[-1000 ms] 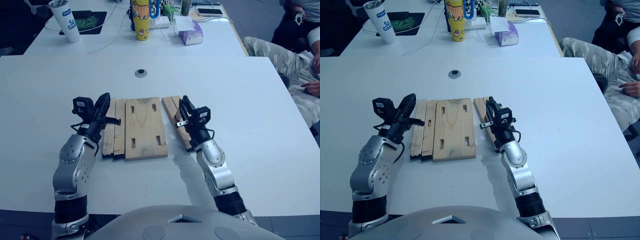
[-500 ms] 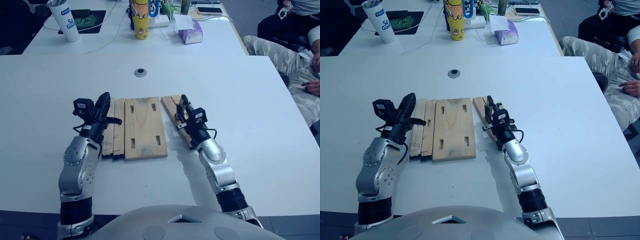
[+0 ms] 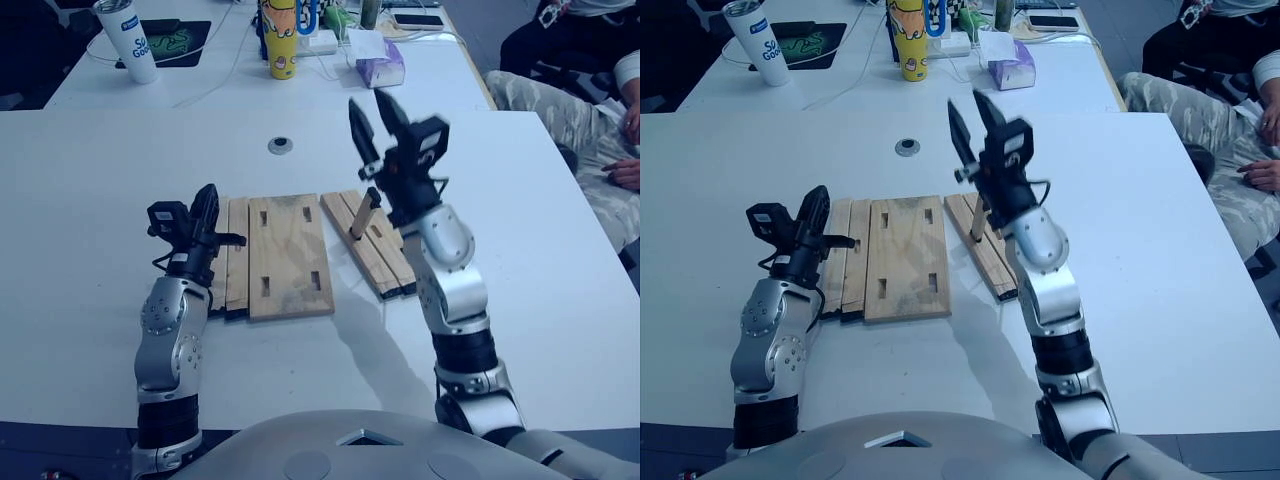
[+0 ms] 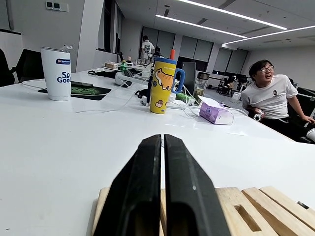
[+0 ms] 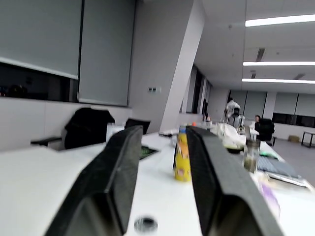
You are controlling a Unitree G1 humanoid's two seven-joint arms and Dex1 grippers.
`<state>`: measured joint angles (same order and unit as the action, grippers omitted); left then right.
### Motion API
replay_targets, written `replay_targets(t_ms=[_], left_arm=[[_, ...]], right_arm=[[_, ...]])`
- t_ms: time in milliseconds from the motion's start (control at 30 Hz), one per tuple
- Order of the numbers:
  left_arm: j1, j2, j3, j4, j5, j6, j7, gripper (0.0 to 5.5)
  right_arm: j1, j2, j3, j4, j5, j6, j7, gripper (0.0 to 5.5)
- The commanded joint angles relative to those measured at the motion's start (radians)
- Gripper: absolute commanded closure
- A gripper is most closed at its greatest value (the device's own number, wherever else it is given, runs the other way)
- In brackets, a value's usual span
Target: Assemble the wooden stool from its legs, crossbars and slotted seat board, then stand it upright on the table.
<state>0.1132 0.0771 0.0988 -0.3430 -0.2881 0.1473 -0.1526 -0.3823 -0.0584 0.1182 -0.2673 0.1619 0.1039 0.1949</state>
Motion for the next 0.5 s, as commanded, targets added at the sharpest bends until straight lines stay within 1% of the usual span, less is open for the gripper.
replay_targets(t_ms=[33,100,133,167,233,367,500], left_arm=[[-0.008,-0.017,-0.004,0.026,0.019,-0.026,0.014,5.38],[-0.014,-0.022,-0.002,0.035,0.022,-0.036,0.017,5.38],[-0.016,-0.024,-0.001,0.039,0.024,-0.041,0.018,5.38],[-0.017,-0.026,-0.001,0.042,0.025,-0.045,0.019,5.38],[-0.017,-0.028,-0.002,0.045,0.027,-0.051,0.021,5.38],[-0.013,-0.031,-0.004,0.046,0.029,-0.059,0.022,5.38],[-0.017,-0.030,-0.003,0.048,0.029,-0.059,0.020,5.38]], right_arm=[[-0.158,-0.002,-0.069,-0.024,0.055,0.077,-0.012,4.63],[-0.146,-0.009,-0.073,-0.002,0.059,0.090,0.000,4.99],[-0.127,-0.012,-0.068,0.009,0.057,0.093,0.008,5.07],[-0.108,-0.014,-0.065,0.016,0.057,0.096,0.014,5.33],[-0.082,-0.013,-0.059,0.018,0.055,0.100,0.020,5.48],[-0.071,-0.006,-0.054,0.004,0.053,0.108,0.023,5.48],[-0.102,0.001,-0.060,-0.004,0.054,0.099,0.021,5.48]])
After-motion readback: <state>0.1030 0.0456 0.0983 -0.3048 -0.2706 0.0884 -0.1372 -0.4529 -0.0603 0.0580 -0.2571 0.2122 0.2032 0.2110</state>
